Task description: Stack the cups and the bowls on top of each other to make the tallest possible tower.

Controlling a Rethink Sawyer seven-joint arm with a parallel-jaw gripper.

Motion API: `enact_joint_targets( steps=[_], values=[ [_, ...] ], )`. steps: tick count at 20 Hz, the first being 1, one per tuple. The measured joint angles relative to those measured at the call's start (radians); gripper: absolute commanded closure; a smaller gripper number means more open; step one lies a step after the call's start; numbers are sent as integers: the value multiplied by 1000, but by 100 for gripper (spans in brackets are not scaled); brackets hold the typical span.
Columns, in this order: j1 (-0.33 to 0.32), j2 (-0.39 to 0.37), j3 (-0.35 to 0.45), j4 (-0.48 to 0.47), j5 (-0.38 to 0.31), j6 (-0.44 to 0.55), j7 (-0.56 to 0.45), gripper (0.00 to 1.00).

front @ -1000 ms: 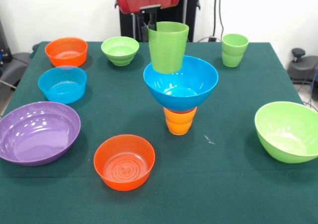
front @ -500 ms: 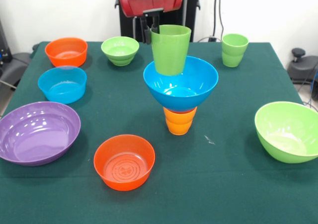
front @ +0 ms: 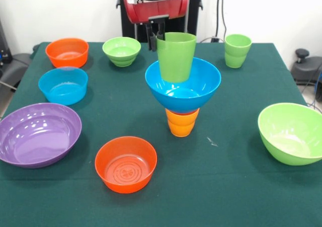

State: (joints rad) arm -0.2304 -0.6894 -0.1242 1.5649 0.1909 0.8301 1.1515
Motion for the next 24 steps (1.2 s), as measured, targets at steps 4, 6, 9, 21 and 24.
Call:
enact_joint_targets(
  steps=[4,6,9,21,24],
  values=[
    [0,0,3,24,0,-49,14,100],
    [0,0,5,38,1,-74,22,100],
    [0,1,10,59,4,-112,35,100],
    [1,23,20,79,4,-148,93,100],
    [2,47,22,79,4,-148,117,100]
  ],
)
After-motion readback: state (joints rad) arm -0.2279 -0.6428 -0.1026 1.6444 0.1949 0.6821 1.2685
